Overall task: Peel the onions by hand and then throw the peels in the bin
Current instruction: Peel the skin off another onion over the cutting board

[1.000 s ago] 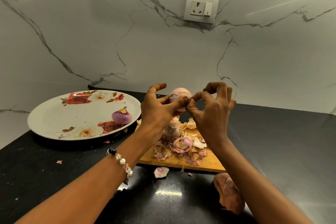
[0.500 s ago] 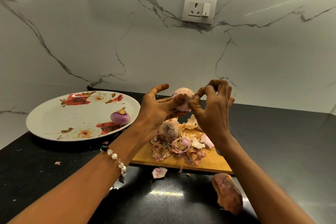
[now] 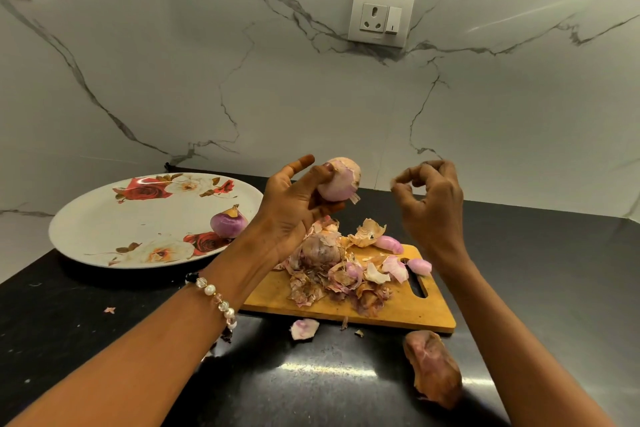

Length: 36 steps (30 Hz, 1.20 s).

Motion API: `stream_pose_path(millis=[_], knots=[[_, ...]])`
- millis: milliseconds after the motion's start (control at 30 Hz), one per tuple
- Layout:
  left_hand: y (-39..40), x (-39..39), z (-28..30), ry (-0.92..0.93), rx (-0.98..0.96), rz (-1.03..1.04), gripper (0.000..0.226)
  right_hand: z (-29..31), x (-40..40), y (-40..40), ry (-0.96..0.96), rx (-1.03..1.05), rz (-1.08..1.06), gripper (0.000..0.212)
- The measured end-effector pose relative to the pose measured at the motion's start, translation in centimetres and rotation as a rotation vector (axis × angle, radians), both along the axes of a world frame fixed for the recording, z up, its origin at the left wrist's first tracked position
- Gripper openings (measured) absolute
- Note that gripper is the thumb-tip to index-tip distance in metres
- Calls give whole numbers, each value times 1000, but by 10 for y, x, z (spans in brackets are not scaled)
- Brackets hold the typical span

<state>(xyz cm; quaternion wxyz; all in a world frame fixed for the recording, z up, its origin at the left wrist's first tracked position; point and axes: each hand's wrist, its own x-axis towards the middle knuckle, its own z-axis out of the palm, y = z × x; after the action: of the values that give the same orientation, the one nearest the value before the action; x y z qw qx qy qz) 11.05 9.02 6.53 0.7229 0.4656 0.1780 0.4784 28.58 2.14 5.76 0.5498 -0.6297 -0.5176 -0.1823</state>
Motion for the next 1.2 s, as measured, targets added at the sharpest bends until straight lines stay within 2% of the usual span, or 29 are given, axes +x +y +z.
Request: stream_pose_path(millis=[133, 267, 400, 533, 767, 1200], knots=[[2, 1, -3, 13, -37, 14, 41, 3, -6, -5, -140, 12, 101, 23], [5, 1, -5, 23, -55, 10, 40, 3, -14, -7, -76, -36, 226, 8], [5, 3, -7, 55, -22, 5, 40, 6, -22, -9, -4, -78, 370, 39], [3, 5, -10, 104, 32, 1, 37, 2, -25, -6, 164, -141, 500, 48], [2, 7, -13, 205, 141, 68, 47, -6, -32, -3, 81, -108, 421, 46], [-1, 8, -15, 212, 162, 83, 55, -8, -30, -3, 69, -76, 408, 45]])
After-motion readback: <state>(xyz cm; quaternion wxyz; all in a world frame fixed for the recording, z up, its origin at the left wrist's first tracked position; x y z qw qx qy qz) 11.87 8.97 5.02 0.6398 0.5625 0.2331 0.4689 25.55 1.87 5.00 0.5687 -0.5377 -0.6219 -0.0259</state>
